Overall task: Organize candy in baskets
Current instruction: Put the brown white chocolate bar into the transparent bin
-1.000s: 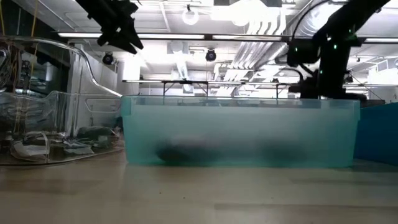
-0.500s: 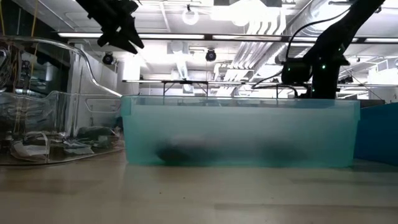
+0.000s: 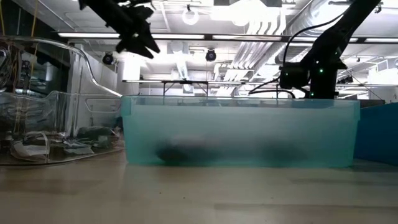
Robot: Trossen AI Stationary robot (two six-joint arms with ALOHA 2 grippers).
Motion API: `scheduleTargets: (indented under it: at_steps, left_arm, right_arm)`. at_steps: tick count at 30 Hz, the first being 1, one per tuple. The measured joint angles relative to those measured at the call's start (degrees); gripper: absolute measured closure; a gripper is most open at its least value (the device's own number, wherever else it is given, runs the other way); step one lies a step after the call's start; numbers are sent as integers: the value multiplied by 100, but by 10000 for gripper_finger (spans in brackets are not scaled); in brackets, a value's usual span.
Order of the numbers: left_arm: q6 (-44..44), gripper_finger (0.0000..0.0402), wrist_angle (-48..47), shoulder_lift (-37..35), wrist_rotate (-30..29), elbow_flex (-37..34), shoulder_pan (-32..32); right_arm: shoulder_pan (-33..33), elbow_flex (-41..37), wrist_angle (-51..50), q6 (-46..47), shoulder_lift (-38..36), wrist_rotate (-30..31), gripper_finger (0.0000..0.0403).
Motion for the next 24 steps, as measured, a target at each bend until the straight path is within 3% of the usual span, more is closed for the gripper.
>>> scheduleTargets:
  at_steps: [3, 4, 10, 14, 18, 24]
  left_arm:
    - [33, 229, 352, 276, 278, 0, -134]
    - [35, 229, 488, 339, 464, -6, -174]
    - [123, 229, 1563, 297, 1749, -4, -364]
    - [-34, 229, 2157, 79, 1759, 4, -417]
    - [-260, 229, 2433, 40, 1719, 4, -435]
    - [-422, 229, 2529, 316, 1686, 2, -709]
  right_arm:
    - [19, 8, -59, -64, -201, -23, 373]
    - [29, 35, -89, -148, -297, -43, 386]
    - [271, 600, 481, -520, -1111, -579, 395]
    - [645, 1191, 1728, -961, -1525, -1115, 395]
    - [1220, 1935, 2712, -1658, -1459, -1324, 399]
    - [2218, 3106, 2704, -3062, -661, -1372, 398]
